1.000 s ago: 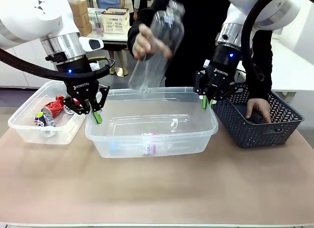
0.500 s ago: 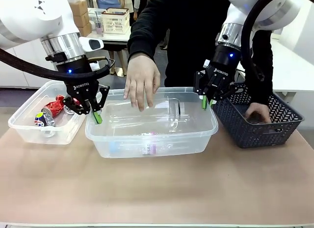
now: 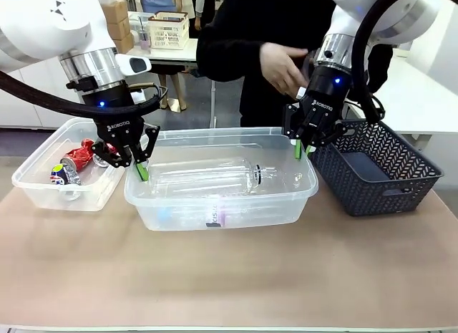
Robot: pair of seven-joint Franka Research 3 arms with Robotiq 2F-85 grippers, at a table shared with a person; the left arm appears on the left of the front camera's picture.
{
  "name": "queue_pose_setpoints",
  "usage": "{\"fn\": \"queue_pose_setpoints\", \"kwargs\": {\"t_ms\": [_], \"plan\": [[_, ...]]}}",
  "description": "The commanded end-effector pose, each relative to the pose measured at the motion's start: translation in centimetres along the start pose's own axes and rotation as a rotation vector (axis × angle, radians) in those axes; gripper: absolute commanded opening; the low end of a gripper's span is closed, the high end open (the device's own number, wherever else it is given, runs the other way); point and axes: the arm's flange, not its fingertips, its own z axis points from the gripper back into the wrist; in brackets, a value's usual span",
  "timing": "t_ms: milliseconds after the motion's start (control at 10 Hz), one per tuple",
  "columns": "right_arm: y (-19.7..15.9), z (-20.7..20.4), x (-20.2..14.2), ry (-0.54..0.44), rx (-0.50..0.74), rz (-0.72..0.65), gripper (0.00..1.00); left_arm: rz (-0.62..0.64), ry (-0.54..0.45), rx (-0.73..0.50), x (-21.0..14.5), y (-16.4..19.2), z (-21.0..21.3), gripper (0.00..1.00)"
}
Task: Sort the waste into each basket.
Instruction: Offer the picked Organizing box to the human.
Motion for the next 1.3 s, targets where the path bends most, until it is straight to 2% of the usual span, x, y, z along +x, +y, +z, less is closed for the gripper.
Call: {"fn": "queue_pose_setpoints", "kwargs": {"t_ms": [0, 1200], "plan": [[-0.17, 0.23, 0.18, 0.002, 0.010, -0.007, 0.09, 0.015, -0.018, -0.013, -0.25, 0.63, 0.65, 0.04], [-0.17, 0.23, 0.18, 0.002, 0.010, -0.007, 0.09, 0.015, -0.018, -0.013, -0.25, 0.63, 0.65, 0.04]]}}
